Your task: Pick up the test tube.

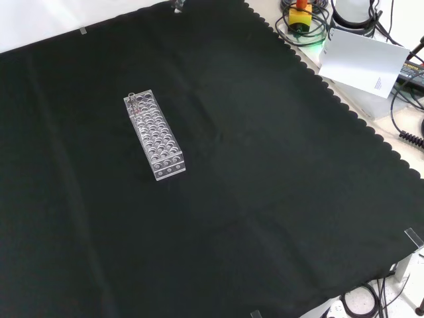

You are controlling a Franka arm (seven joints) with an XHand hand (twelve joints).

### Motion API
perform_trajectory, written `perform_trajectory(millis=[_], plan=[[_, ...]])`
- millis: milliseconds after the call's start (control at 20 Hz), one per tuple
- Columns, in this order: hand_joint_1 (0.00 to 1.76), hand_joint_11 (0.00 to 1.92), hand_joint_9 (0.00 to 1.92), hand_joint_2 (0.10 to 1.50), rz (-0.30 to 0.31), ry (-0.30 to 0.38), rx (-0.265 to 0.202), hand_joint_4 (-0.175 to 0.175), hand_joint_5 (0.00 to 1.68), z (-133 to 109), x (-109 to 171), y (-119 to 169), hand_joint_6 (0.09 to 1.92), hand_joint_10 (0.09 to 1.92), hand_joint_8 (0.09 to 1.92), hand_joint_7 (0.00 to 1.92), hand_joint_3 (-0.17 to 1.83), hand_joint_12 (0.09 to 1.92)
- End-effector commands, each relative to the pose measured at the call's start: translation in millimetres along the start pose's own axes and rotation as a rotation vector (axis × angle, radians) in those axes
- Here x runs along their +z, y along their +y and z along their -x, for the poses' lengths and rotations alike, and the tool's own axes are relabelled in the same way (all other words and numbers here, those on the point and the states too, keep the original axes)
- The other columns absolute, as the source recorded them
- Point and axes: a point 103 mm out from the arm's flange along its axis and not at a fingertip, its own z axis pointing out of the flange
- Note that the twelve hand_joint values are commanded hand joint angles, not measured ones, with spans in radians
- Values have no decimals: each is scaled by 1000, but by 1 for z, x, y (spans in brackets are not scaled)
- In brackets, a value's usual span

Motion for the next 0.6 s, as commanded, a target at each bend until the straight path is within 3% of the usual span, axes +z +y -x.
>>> perform_trajectory(millis=[50, 250, 350, 600], plan=[[757, 0, 0, 754, -163, -14, 10, 100, 170, -1, 26, 43, 87, 811, 540, 0, 432, 1323], [766, 0, 0, 750, -177, -12, -3, 124, 180, -4, 42, 54, 87, 658, 329, 0, 439, 1228], [783, 0, 0, 745, -173, -1, -12, 120, 219, -6, 51, 59, 87, 701, 405, 0, 440, 1231], [819, 0, 0, 726, -235, -10, -5, 106, 284, -11, 76, 77, 87, 811, 596, 0, 454, 1277]])
